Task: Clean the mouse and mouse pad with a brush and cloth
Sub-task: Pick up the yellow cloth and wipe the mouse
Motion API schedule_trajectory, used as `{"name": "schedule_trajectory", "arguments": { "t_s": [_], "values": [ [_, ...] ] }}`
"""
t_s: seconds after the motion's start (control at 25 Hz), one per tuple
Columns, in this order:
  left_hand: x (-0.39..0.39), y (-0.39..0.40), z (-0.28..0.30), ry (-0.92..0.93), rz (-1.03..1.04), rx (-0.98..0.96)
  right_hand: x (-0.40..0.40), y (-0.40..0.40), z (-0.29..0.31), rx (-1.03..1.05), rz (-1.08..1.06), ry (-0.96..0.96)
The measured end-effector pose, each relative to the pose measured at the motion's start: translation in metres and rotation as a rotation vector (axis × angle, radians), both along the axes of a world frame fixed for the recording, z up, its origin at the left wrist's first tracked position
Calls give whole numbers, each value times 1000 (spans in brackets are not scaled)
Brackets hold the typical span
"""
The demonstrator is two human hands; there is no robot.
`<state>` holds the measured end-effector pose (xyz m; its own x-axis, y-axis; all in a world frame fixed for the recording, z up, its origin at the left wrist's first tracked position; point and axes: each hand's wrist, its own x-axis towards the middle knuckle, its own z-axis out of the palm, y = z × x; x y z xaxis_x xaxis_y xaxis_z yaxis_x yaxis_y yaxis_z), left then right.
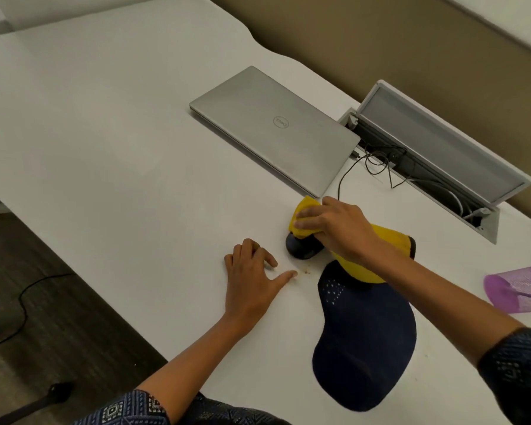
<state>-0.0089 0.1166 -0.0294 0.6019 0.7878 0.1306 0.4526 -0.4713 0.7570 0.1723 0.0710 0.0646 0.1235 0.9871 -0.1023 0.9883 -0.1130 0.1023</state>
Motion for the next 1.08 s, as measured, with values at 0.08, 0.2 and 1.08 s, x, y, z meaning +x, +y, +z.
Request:
{"name": "schedule_trajectory", "arguments": {
  "t_s": [0.08, 0.2, 1.08],
  "values": [
    [2, -1, 2, 5, 25, -9, 3, 1, -3, 20, -39, 90],
    [12, 1, 5, 50, 21, -21, 11, 2, 7, 147, -145, 240],
    [28, 0, 0, 4, 17, 23, 56, 3, 5, 6, 123, -120]
  ]
}}
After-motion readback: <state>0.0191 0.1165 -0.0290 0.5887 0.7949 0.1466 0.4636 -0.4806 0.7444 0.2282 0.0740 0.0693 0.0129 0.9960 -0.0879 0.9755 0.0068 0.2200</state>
